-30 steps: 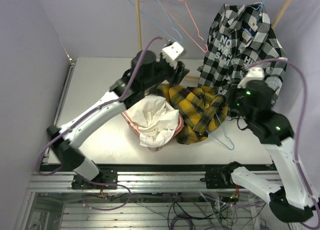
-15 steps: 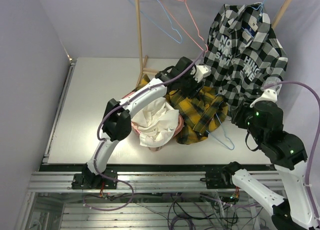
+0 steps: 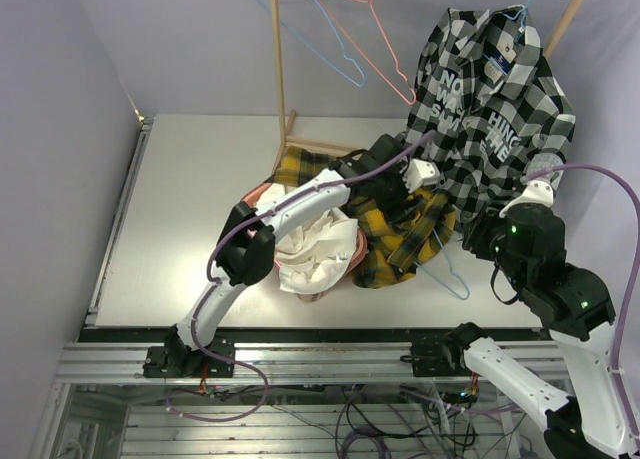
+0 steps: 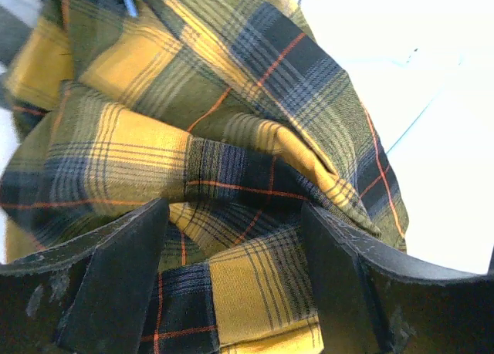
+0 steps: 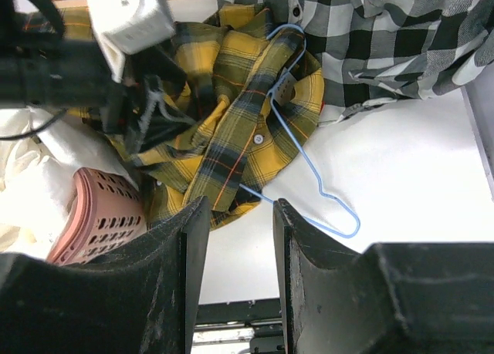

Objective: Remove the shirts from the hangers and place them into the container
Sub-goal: Pick up the hanger at the center of the board.

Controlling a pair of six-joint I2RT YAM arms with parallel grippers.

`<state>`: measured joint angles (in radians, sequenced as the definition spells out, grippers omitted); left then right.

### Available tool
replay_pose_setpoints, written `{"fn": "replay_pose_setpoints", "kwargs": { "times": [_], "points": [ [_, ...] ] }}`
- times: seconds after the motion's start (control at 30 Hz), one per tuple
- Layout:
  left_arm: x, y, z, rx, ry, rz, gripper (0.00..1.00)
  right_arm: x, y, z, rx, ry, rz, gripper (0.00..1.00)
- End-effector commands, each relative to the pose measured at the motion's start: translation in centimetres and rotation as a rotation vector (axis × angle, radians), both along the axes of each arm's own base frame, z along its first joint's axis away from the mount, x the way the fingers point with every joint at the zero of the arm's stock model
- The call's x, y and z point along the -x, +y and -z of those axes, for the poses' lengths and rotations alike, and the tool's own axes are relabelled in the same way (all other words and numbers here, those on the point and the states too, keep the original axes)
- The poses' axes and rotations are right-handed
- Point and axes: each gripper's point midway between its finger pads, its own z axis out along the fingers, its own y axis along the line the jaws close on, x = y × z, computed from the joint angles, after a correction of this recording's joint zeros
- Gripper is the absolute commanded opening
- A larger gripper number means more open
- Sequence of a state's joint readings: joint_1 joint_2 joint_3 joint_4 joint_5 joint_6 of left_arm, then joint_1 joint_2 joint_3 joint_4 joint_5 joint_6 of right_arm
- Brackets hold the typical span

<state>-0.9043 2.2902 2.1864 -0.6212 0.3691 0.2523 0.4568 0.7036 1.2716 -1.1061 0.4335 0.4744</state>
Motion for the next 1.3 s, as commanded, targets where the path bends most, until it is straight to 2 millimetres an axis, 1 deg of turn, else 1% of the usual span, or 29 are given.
{"fn": "replay_pose_setpoints", "kwargs": {
  "times": [0.0, 0.07, 0.1, 0.13, 0.17, 0.37, 0.47, 0.5, 0.53, 0.57, 0.6, 0.63, 0.67, 0.7, 0.77, 0.87, 0.93, 1.07, 1.17, 1.2, 1.27],
  "points": [
    [0.0, -1.5, 3.6, -0.045, -0.049, 0.005, 0.81, 0.0, 0.0, -0.5, -0.006, -0.031, -0.002, 0.39],
    [-1.1, -1.5, 4.4, -0.051, -0.077, -0.045, 0.83, 0.2, -0.1, -0.8, -0.008, -0.040, -0.002, 0.38],
    [-1.4, -1.4, 5.0, -0.058, -0.086, -0.060, 0.85, 0.2, -0.2, -0.9, -0.010, -0.045, -0.001, 0.38],
    [-1.7, -1.4, 5.2, -0.055, -0.098, -0.067, 0.95, 0.2, -0.2, -1.0, -0.011, -0.050, -0.001, 0.38],
    [-1.8, -1.5, 5.7, -0.059, -0.103, -0.069, 0.99, 0.3, -0.2, -1.1, -0.011, -0.054, -0.001, 0.38],
    [-2.7, -0.7, 9.0, -0.125, -0.110, -0.109, 0.98, 0.2, 0.0, -1.2, -0.008, -0.063, -0.014, 0.38],
    [-2.6, -0.6, 10.2, -0.135, -0.097, -0.101, 0.91, 0.1, 0.1, -1.3, -0.006, -0.067, -0.018, 0.38],
    [-2.4, -0.7, 10.5, -0.135, -0.087, -0.093, 0.85, 0.0, 0.1, -1.3, -0.005, -0.067, -0.018, 0.38],
    [-2.2, -0.8, 10.7, -0.132, -0.074, -0.079, 0.76, 0.0, 0.0, -1.3, -0.004, -0.069, -0.018, 0.38],
    [-2.0, -0.8, 11.0, -0.127, -0.056, -0.062, 0.62, 0.0, 0.0, -1.3, -0.003, -0.068, -0.017, 0.38],
    [-1.6, -0.9, 11.0, -0.120, -0.039, -0.043, 0.47, 0.1, 0.0, -1.4, -0.005, -0.070, -0.016, 0.38],
    [-1.4, -0.9, 11.0, -0.113, -0.020, -0.029, 0.24, 0.1, -0.1, -1.5, -0.004, -0.072, -0.014, 0.38],
    [-1.4, -0.8, 10.8, -0.110, -0.012, -0.027, 0.09, 0.1, -0.1, -1.6, -0.005, -0.074, -0.013, 0.38],
    [-1.2, -0.6, 10.7, -0.110, -0.002, -0.020, 0.07, 0.1, -0.1, -1.7, -0.007, -0.075, -0.011, 0.38],
    [-1.2, 0.0, 9.9, -0.101, -0.012, -0.025, 0.07, 0.2, -0.2, -2.0, -0.013, -0.082, -0.006, 0.38],
    [-1.5, 1.1, 7.7, -0.068, -0.072, -0.053, 0.07, 0.3, 0.0, -2.7, -0.035, -0.100, -0.013, 0.38],
    [-1.7, 2.0, 5.6, -0.037, -0.125, -0.070, 0.07, 0.2, 0.4, -3.1, -0.050, -0.108, -0.027, 0.37],
    [-1.6, 3.5, 0.7, 0.032, -0.234, -0.083, 0.07, -0.1, 1.1, -3.7, -0.071, -0.112, -0.053, 0.37],
    [-0.9, 4.2, -3.0, 0.095, -0.295, -0.067, 0.07, -0.2, 1.2, -4.2, -0.079, -0.126, -0.051, 0.37],
    [-0.6, 4.5, -4.5, 0.121, -0.319, -0.058, 0.07, -0.2, 1.1, -4.3, -0.082, -0.132, -0.048, 0.37],
    [-0.3, 4.7, -7.0, 0.162, -0.360, -0.050, 0.07, -0.3, 1.2, -4.8, -0.086, -0.142, -0.050, 0.37]
  ]
}}
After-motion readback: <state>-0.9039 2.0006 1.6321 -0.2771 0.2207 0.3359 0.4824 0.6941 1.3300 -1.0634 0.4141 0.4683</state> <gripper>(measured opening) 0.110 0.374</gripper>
